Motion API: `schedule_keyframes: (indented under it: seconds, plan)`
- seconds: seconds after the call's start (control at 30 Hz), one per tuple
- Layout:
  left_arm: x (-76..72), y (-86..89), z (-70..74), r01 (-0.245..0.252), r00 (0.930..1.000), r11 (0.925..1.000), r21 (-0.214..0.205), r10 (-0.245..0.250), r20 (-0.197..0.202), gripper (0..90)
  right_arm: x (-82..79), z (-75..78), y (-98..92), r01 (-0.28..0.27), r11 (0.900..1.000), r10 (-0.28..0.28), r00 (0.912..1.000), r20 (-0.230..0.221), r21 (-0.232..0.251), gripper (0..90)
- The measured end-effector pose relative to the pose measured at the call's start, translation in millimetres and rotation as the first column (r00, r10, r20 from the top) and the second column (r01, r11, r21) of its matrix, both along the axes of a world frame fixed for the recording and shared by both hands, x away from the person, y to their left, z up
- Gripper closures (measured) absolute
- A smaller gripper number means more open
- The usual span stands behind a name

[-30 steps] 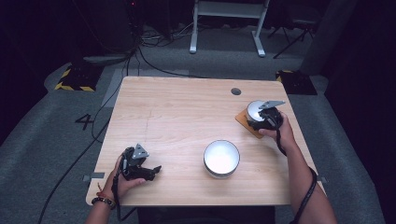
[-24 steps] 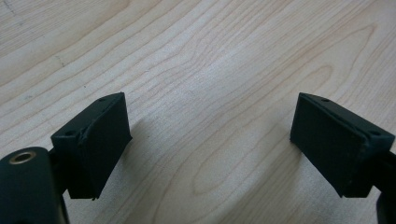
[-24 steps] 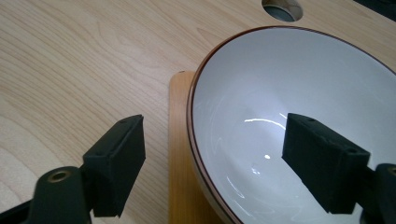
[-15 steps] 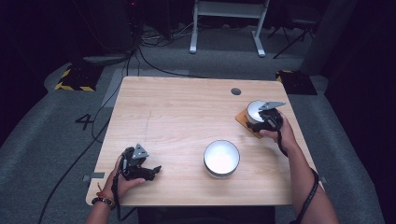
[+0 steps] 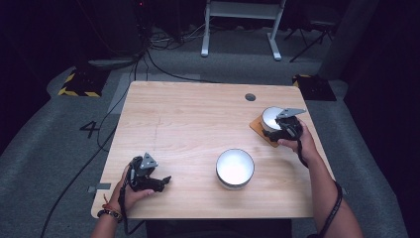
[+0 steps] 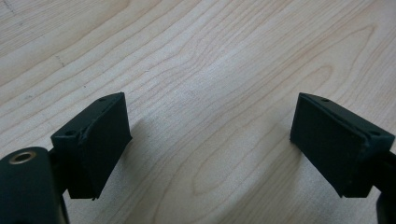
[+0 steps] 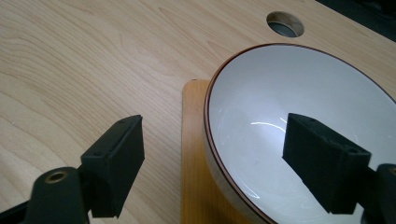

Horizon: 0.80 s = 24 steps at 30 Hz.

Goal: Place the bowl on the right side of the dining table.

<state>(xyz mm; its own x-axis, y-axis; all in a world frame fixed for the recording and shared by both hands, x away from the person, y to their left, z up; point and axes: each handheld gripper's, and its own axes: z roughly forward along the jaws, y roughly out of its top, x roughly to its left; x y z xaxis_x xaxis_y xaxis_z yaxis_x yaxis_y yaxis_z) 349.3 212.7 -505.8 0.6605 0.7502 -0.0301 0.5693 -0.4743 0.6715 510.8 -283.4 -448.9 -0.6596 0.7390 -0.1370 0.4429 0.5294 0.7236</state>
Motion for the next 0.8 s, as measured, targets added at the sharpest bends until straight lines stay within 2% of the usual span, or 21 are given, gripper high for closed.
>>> schedule_keyframes:
  seconds: [0.27,0.37,0.4,0.8]
  plan:
    - [0.0,0.0,0.0,0.0,1.0,1.0,0.0,0.0,0.0,12.1,-5.2,5.8,-3.6,0.001,1.0,-0.001,0.9999,0.011,0.002,21.2]
    - [0.0,-0.1,0.0,-0.001,1.0,1.0,-0.001,0.001,0.0,12.1,-8.8,8.8,-4.0,0.002,0.9998,-0.003,0.9999,0.011,0.02,21.2]
    - [0.0,0.0,0.0,0.0,1.0,1.0,0.0,0.0,0.0,12.1,-11.2,11.1,-5.1,-0.011,0.9999,0.011,0.9996,0.027,0.009,21.2]
    - [-0.1,-0.2,-0.2,-0.002,1.0,1.0,-0.001,0.002,0.002,12.1,-27.9,21.9,-2.5,-0.044,0.999,0.043,0.9979,0.049,0.011,21.2]
